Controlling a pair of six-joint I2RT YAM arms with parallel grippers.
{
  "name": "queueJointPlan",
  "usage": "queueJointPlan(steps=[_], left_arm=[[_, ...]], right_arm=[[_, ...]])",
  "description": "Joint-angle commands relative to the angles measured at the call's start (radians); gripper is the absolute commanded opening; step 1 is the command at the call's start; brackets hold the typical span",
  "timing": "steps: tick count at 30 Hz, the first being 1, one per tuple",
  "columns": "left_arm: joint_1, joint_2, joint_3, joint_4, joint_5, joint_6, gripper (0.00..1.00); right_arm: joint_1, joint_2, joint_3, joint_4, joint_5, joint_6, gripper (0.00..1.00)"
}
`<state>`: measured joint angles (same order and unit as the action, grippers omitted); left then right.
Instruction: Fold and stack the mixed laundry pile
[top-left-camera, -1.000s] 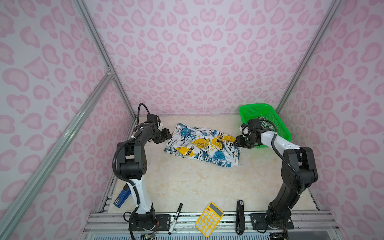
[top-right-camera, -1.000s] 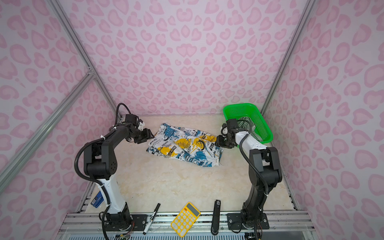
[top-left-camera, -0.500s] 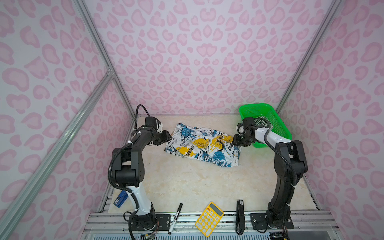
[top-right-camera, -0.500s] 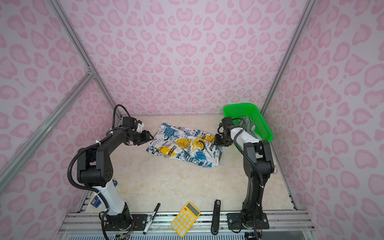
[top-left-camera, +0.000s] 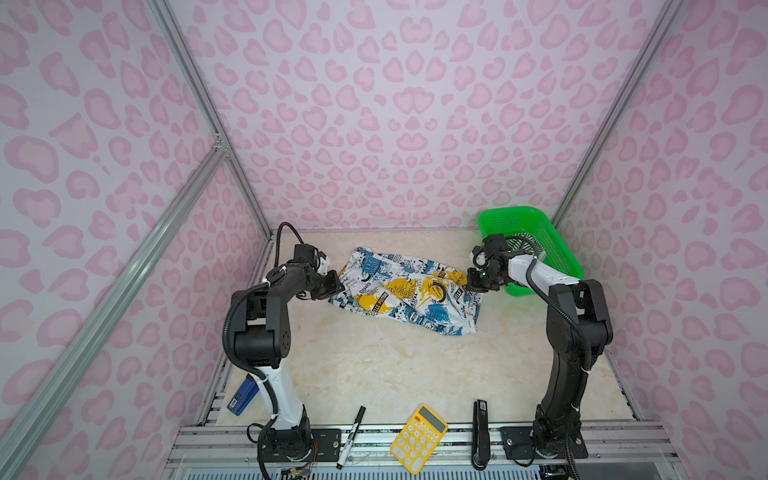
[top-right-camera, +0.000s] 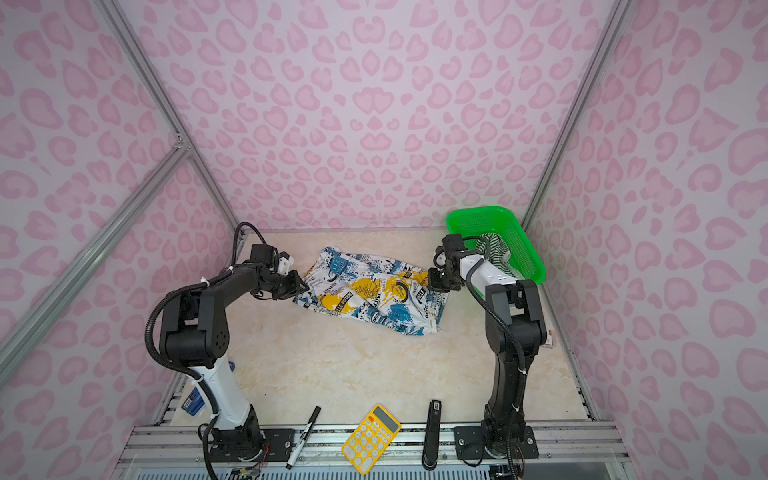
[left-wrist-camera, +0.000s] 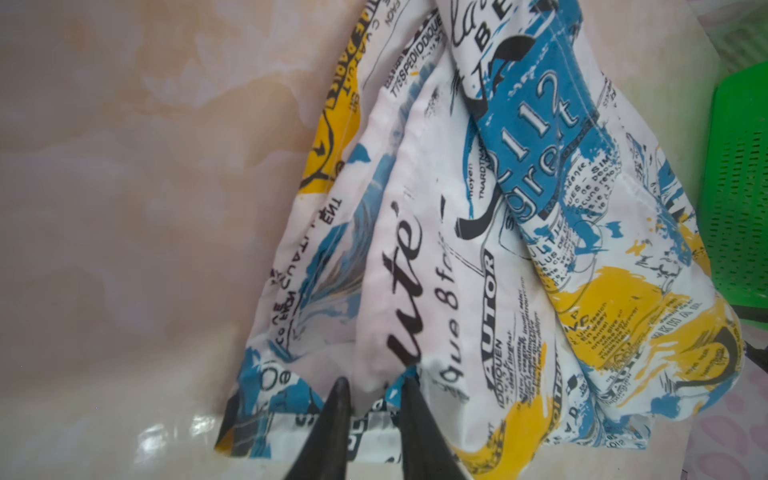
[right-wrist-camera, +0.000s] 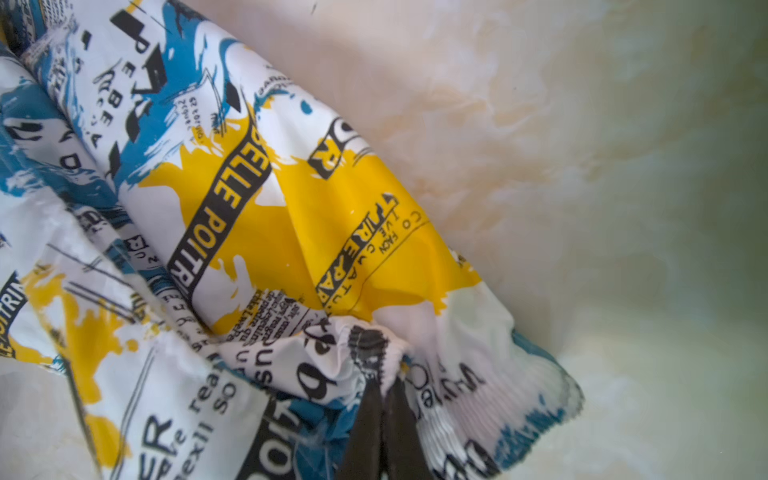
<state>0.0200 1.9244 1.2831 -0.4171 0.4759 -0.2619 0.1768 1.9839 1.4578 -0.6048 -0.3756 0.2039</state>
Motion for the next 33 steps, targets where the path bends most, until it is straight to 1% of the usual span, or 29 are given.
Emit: queueJointPlan(steps=[1,3,4,9,12,15,20,24,27,31,33], left_arm=[[0.001,-0.032,-0.011,0.026,0.023,-0.012,0.11],[0.001,-0.045,-0.009,0.002,0.000,-0.013,0.04],[0.002,-0.054,-0.009,-0.012,-0.014,-0.014,0.03],[0.007,-0.108,0.016,-0.108,-0.072,-0.004,0.03],[0.011,-0.131,0.038,-0.185,-0.079,0.018,0.03],[0.011,-0.156,0.024,-0.242,-0.082,0.039,0.03],[0.011,-0.169,-0.084,-0.223,-0.060,0.040,0.03],[0.011,-0.154,-0.156,-0.185,-0.061,0.026,0.03],[0.011,-0.153,-0.168,-0.174,-0.103,0.018,0.03],[0.011,-0.141,-0.153,-0.185,-0.145,0.017,0.03],[0.012,-0.136,-0.154,-0.184,-0.157,0.014,0.03]], right_arm=[[0.002,-0.018,0.016,-0.014,0.021,0.010,0.00],[-0.001,-0.039,0.019,-0.028,0.058,0.017,0.00],[-0.001,-0.048,0.019,-0.033,0.076,0.023,0.00],[-0.018,-0.088,0.055,-0.055,0.141,0.054,0.00],[-0.029,-0.097,0.059,-0.053,0.167,0.065,0.00],[-0.036,-0.090,0.065,-0.056,0.197,0.071,0.00],[-0.055,-0.040,0.073,-0.027,0.225,0.090,0.00],[-0.058,0.033,0.105,-0.066,0.292,0.086,0.00],[-0.059,0.052,0.099,-0.078,0.341,0.082,0.00],[-0.059,0.056,0.095,-0.086,0.358,0.072,0.00],[-0.057,0.058,0.101,-0.093,0.367,0.063,0.04]])
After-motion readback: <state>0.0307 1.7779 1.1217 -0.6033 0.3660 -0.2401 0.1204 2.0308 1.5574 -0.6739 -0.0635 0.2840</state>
